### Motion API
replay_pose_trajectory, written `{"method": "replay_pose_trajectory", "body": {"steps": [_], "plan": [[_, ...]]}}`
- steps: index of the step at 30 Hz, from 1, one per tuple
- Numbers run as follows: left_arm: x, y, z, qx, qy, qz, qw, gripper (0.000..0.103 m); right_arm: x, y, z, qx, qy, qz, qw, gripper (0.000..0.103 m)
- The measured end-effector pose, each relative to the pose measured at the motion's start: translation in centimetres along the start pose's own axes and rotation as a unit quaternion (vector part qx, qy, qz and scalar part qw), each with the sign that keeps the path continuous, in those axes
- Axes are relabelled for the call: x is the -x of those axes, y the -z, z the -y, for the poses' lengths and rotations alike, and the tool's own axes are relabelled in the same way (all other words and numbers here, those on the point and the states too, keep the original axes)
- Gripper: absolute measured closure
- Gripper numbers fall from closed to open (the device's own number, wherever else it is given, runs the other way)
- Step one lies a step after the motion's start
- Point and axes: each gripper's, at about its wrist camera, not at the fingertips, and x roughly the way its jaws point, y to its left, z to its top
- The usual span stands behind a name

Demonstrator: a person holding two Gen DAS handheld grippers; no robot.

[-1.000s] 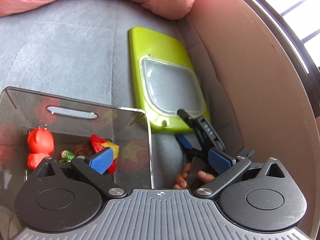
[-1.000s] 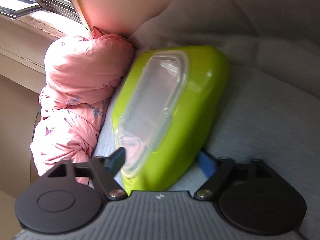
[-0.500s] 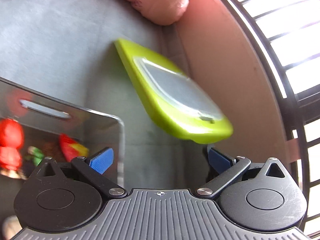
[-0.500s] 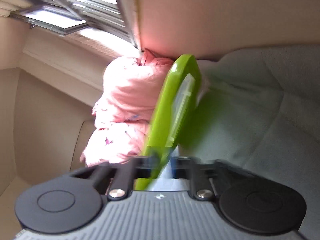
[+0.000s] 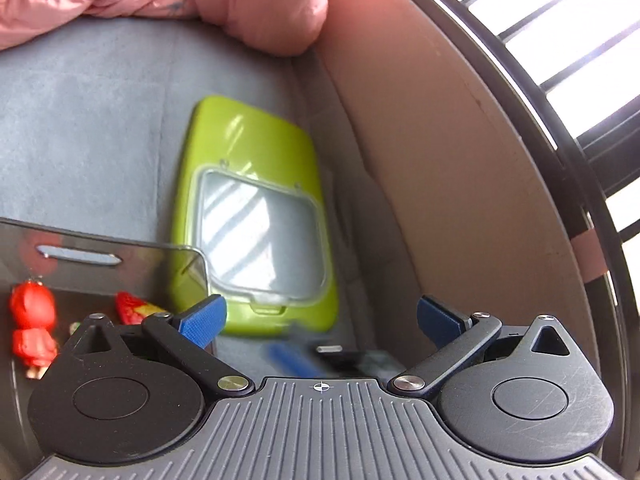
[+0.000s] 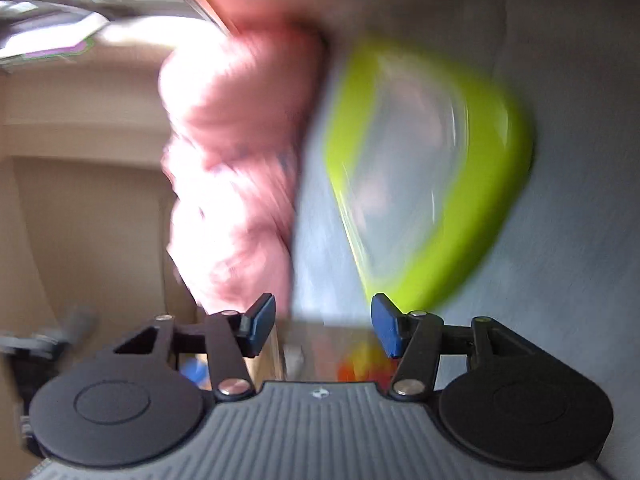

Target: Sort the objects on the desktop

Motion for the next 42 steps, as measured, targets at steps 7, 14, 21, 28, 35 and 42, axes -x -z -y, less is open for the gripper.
{"method": "replay_pose_trajectory", "body": {"steps": [7, 14, 21, 28, 35, 42], "plan": [[1.0, 0.2, -2.8, 0.022, 0.005, -0.006, 0.9997, 0.000, -5.1, 3.5, 4.0, -0.117, 0.024, -0.030, 0.992, 0.046], [2.1, 0.5, -5.5, 0.045, 0.000, -0.009, 0.9990, 0.000, -7.3, 3.1, 7.0, -0.191, 0.040, 0.022, 0.980, 0.050], [1.8, 1.1, -6.8, 0.058, -0.007, -0.017, 0.9981, 0.000, -7.4, 3.1, 5.4, -0.113, 0.052, 0.066, 0.990, 0.072], [-0.1, 1.6, -6.4, 0.064, 0.013, -0.034, 0.9973, 0.000, -0.7, 1.6, 1.7, 0.015, 0.031, 0.130, 0.991, 0.077], [-4.4, 3.5, -3.3, 0.080, 0.068, -0.080, 0.9912, 0.000, 10.6, 1.5, -1.3, 0.040, -0.010, 0.143, 0.989, 0.080], [-10.0, 6.4, 0.9, 0.087, 0.068, -0.102, 0.9886, 0.000, 19.0, 3.0, -1.4, 0.049, -0.036, 0.138, 0.989, 0.081]]}}
